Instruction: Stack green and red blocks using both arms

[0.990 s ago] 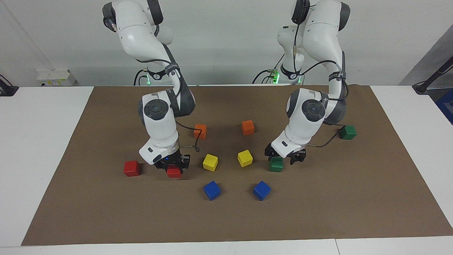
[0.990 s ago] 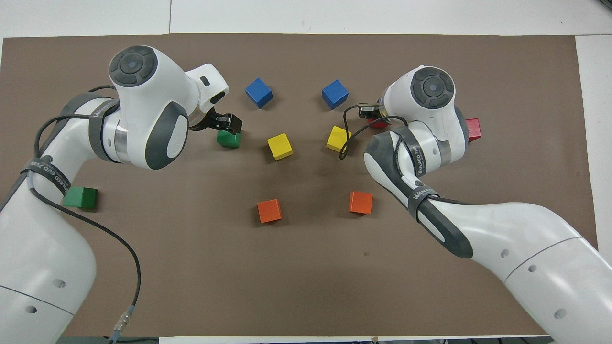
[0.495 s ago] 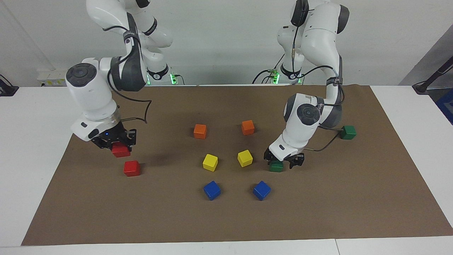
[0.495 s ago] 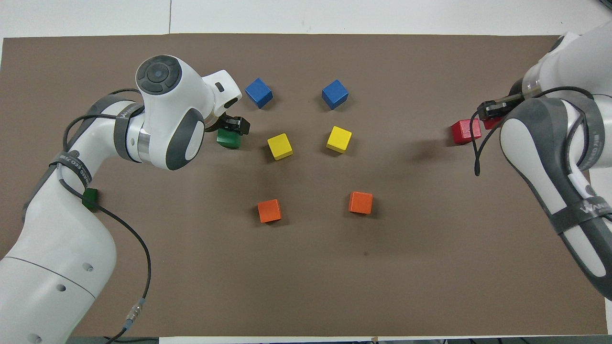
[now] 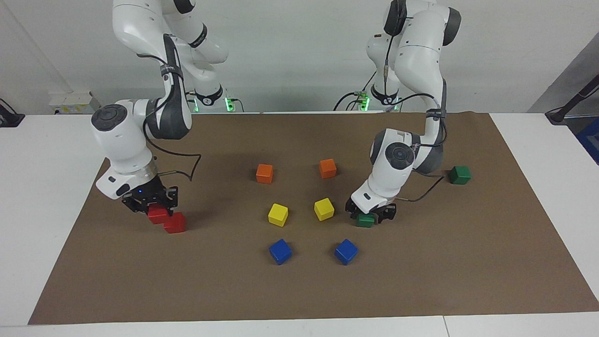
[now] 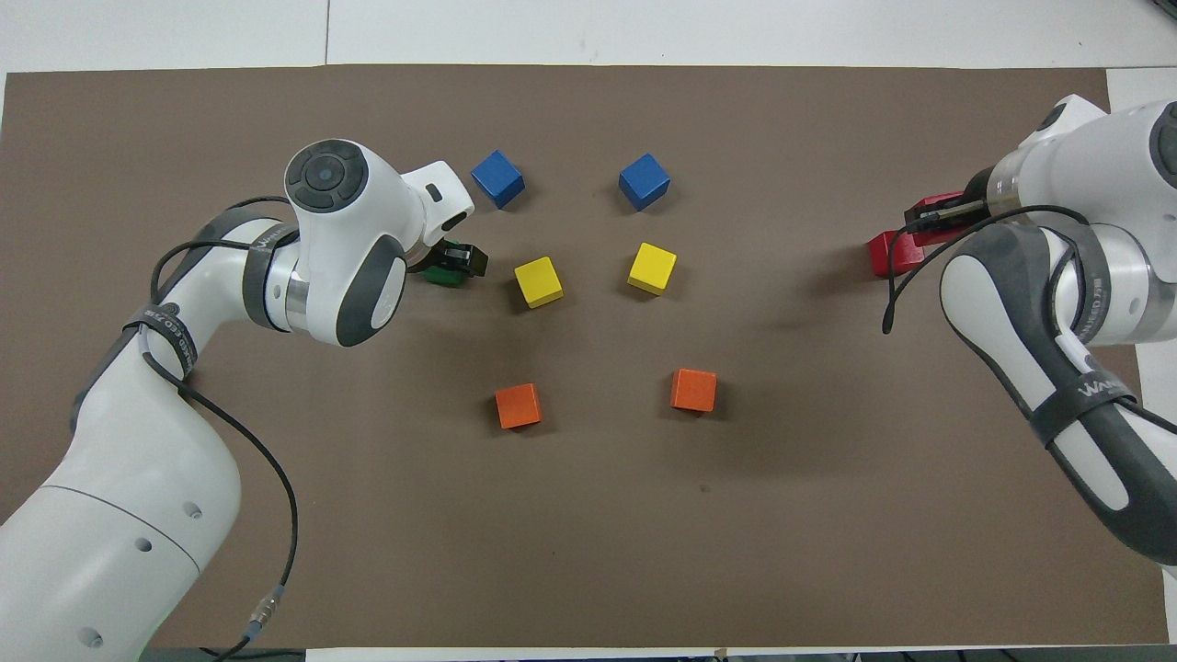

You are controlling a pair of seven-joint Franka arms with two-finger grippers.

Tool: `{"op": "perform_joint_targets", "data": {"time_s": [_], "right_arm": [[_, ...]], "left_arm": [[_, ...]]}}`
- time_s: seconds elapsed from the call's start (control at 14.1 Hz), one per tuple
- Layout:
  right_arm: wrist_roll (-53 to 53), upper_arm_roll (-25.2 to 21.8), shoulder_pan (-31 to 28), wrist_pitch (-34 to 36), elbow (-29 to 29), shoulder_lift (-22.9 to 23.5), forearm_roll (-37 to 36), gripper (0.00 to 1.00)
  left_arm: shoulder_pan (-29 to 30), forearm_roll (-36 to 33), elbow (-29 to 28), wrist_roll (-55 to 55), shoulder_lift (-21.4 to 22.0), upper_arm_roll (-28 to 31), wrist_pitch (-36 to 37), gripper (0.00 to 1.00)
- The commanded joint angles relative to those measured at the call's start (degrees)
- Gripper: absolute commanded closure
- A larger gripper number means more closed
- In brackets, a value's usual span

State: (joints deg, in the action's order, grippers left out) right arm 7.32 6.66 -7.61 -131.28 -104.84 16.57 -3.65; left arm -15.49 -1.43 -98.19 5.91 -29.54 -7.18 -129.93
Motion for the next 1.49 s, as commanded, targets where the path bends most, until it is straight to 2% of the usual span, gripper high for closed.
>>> {"op": "perform_joint_targets", "data": {"time_s": [0.0,0.07,0.21,0.42,0.64,0.92,1.13,1.41], "right_arm": [[0.15,0.46,-0.3,-1.52,-0.54,0.31,1.02,1.0],[0.23,0.46,-0.3,-1.61,-0.62,0.57,1.02,1.0],[0.23,0.46,-0.39,-1.87,-0.62,1.45,1.02,1.0],[0.15,0.46,-0.3,-5.38,-2.64,1.45,1.1,1.0],[0.41,0.46,-0.65,-6.62,-4.14,1.45,1.1,1.0],[0.32,0.46,-0.91,-7.41,-5.28,1.27,1.1,1.0],[0.24,0.46,-1.0,-7.67,-5.72,1.1,1.1,1.0],[0.15,0.46,-0.91,-7.76,-6.07,1.01,1.1,1.0]], "left_arm": [[-1.12,-1.21,-1.83,1.91,1.5,1.02,-0.85,0.66],[-1.12,-1.21,-1.74,1.91,1.51,1.11,-0.33,1.0],[-1.04,-1.21,-1.13,1.91,1.51,1.11,0.99,1.0],[0.01,-0.43,2.73,2.09,1.59,1.2,5.64,1.0],[3.61,1.87,2.14,1.83,7.02,1.29,10.48,1.0],[12.03,1.87,1.51,-2.99,15.46,1.29,21.1,1.0],[20.64,2.04,-0.15,-11.6,19.25,1.29,26.56,1.0],[31.2,2.22,-7.52,-25.57,22.77,1.2,23.78,1.0]]}}
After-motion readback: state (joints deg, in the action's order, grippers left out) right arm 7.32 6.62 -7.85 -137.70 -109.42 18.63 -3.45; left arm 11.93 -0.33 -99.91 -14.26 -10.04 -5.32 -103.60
